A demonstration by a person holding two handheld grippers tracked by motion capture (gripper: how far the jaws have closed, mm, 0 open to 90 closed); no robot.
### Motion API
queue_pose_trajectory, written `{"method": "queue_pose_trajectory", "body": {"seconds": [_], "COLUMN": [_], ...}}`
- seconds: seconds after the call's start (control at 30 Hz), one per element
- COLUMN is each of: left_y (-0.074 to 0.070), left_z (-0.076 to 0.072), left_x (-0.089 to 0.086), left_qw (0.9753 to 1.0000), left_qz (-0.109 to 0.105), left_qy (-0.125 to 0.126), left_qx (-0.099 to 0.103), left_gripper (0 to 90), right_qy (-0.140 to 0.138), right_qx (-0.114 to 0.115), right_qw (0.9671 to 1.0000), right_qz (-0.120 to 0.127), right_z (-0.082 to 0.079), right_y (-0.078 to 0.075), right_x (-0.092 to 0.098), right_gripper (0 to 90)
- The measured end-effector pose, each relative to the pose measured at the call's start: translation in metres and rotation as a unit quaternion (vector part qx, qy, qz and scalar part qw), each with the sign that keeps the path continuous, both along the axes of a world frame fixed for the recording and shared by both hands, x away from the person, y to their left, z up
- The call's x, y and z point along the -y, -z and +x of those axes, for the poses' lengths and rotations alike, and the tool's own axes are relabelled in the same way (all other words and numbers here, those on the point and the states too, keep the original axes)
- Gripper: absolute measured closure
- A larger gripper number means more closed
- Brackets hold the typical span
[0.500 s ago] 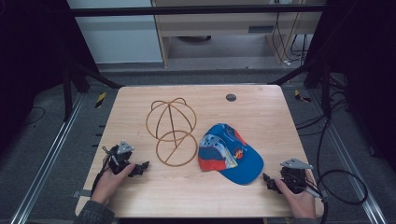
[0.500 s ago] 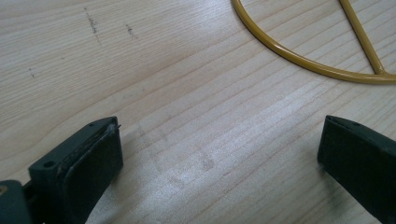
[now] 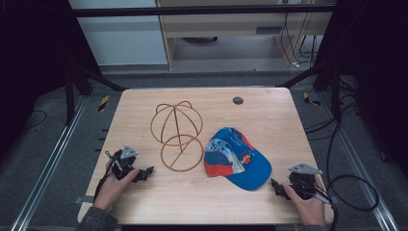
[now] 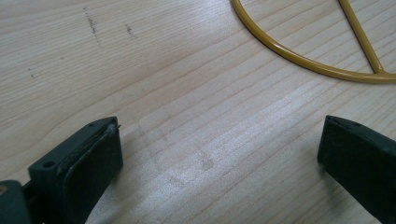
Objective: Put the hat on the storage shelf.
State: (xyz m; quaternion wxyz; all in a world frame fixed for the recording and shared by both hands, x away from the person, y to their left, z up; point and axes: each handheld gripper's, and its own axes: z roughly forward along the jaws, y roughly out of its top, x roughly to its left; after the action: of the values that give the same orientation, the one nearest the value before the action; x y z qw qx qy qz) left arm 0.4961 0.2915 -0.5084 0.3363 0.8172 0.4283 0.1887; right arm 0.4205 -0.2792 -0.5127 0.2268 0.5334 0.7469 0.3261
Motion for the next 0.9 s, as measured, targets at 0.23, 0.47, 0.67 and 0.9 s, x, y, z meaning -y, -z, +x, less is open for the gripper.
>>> {"method": "queue_pose_trajectory", "body": {"seconds": [0.23,0.47,0.67,0.9], "left_y": [0.000,0.000,0.000,0.000], "left_z": [0.000,0.000,0.000,0.000], "left_x": [0.000,0.000,0.000,0.000], "left_qw": [1.0000,1.0000,1.0000,1.0000], "left_qz": [0.000,0.000,-0.001,0.001], "left_qy": [0.000,-0.001,-0.002,-0.001], "left_qx": [0.000,0.000,0.000,0.001], "left_gripper": [0.0,0.0,0.0,0.0], "right_qy": [-0.006,-0.017,-0.036,-0.067], "right_qx": [0.001,0.013,0.025,-0.015], "right_qw": [1.0000,0.9995,0.9973,0.9947], "right_qz": [-0.004,-0.026,-0.059,-0.076], "right_z": [-0.003,-0.012,-0.011,0.005], "right_y": [-0.004,-0.027,-0.067,-0.098], "right_x": [0.002,-0.007,-0.029,-0.047], "right_gripper": [10.9,13.0,14.4,15.8]}}
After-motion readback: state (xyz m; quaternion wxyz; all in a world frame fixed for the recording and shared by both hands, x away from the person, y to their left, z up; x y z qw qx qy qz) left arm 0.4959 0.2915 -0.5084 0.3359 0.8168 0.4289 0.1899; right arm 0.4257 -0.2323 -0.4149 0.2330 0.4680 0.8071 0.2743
